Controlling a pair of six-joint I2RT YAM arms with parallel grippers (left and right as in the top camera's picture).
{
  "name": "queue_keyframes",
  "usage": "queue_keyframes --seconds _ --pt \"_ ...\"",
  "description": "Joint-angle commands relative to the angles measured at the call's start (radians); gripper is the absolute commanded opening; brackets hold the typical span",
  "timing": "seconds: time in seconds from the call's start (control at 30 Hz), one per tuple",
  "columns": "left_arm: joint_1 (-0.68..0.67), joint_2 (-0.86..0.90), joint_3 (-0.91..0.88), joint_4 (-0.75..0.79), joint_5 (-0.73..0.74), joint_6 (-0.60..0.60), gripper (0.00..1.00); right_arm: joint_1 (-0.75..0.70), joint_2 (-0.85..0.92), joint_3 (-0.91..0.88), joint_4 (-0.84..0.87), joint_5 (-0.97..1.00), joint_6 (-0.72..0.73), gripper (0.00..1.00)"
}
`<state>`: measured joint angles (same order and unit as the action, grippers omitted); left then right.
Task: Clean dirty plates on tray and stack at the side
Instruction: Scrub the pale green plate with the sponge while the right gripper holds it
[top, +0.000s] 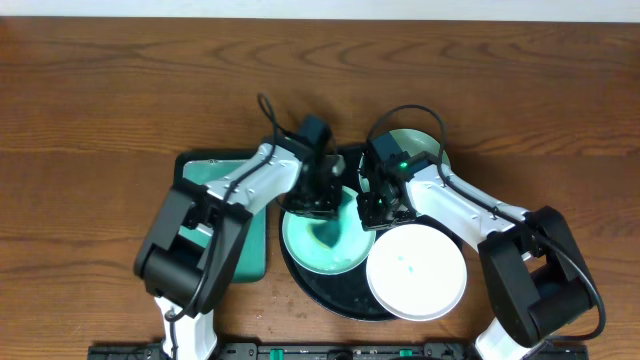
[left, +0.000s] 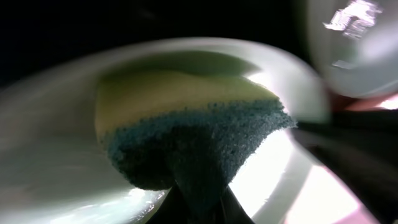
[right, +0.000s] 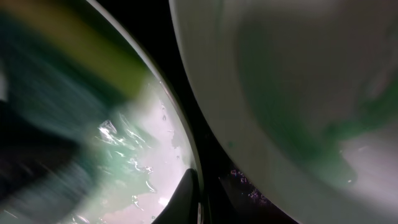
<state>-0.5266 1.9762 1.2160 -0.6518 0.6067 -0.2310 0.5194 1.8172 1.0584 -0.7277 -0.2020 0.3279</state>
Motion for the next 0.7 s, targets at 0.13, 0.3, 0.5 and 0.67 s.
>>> queue_keyframes --seconds 0.13,0.3,0.5,0.67 --pt "-0.071 0.07 -0.036 0.033 0.316 0.02 0.07 0.017 0.016 -0.017 0.01 -0.034 -0.018 0.01" --pt "-0.069 0.07 -0.036 0.006 0.26 0.019 0.07 0.016 0.016 -0.017 0.01 -0.034 -0.013 0.01" --pt "-0.059 0.07 -0.036 -0.169 -0.312 -0.104 0.07 0.016 0.016 -0.017 -0.002 -0.034 -0.011 0.01" --pt "-0.051 0.07 -0.036 -0.257 -0.621 -0.199 0.07 0.016 0.016 -0.017 -0.002 -0.034 -0.01 0.01"
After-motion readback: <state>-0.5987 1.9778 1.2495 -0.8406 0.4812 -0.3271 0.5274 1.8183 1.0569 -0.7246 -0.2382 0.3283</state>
